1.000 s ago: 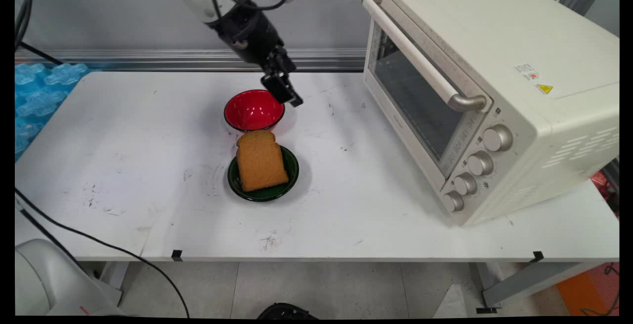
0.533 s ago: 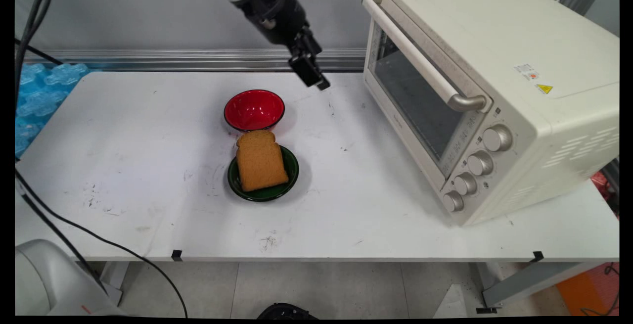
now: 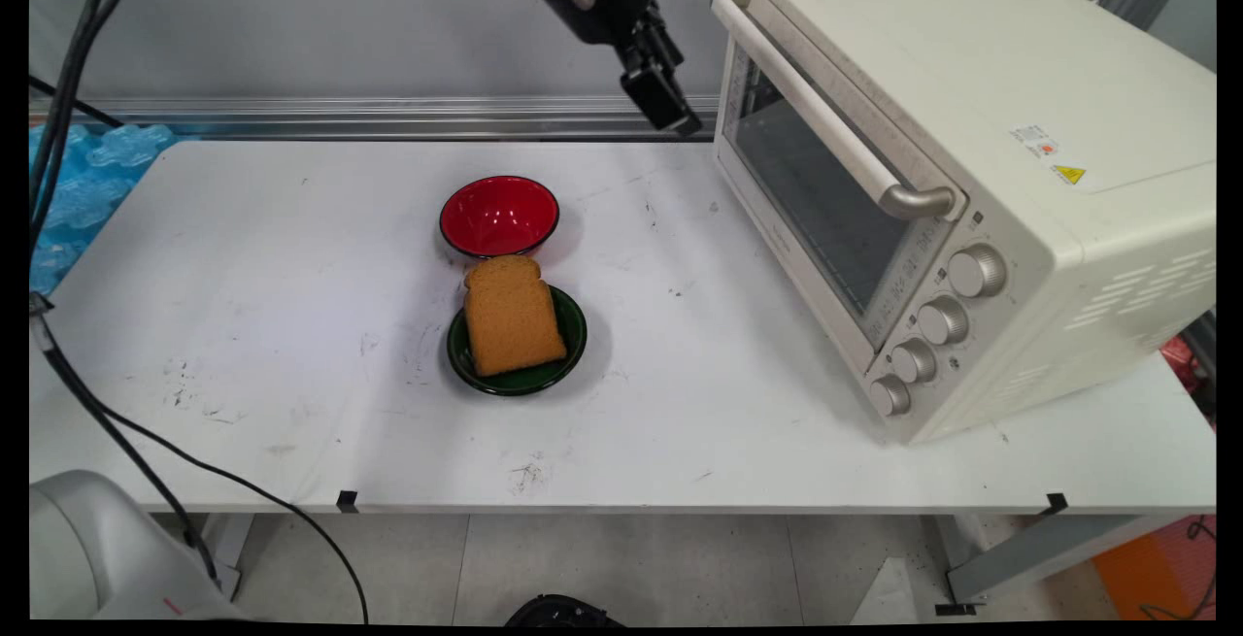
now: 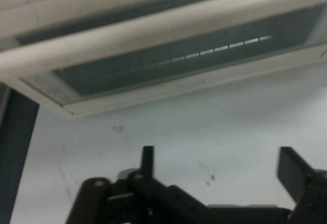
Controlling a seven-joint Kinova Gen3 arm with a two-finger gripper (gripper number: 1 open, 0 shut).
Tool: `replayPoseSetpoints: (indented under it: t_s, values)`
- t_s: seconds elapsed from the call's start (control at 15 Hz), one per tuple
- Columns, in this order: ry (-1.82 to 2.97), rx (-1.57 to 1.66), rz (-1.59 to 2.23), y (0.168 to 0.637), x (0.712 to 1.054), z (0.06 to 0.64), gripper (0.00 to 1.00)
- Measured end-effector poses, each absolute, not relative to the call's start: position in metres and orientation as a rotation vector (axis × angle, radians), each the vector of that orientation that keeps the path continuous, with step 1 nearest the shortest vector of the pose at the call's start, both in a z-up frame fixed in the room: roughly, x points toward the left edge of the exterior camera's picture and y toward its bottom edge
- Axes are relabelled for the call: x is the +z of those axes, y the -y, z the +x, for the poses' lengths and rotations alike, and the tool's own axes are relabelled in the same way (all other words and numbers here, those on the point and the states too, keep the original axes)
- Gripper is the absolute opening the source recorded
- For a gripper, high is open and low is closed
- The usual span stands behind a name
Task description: Open the oven
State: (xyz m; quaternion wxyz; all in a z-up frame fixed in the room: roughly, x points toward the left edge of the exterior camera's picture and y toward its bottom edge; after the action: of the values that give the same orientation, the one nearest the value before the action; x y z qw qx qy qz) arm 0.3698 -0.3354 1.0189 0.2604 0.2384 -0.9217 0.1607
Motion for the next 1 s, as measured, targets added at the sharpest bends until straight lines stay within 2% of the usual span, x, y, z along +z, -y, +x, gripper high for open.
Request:
replayPoseSetpoints:
  t_s: [0.07, 1.0]
  values:
    - [2.489, 0.441, 0.644, 0.337, 1.022, 0.367, 0.0]
    - [2.356, 0.462, 0.722, 0.361, 1.048, 0.335, 0.0]
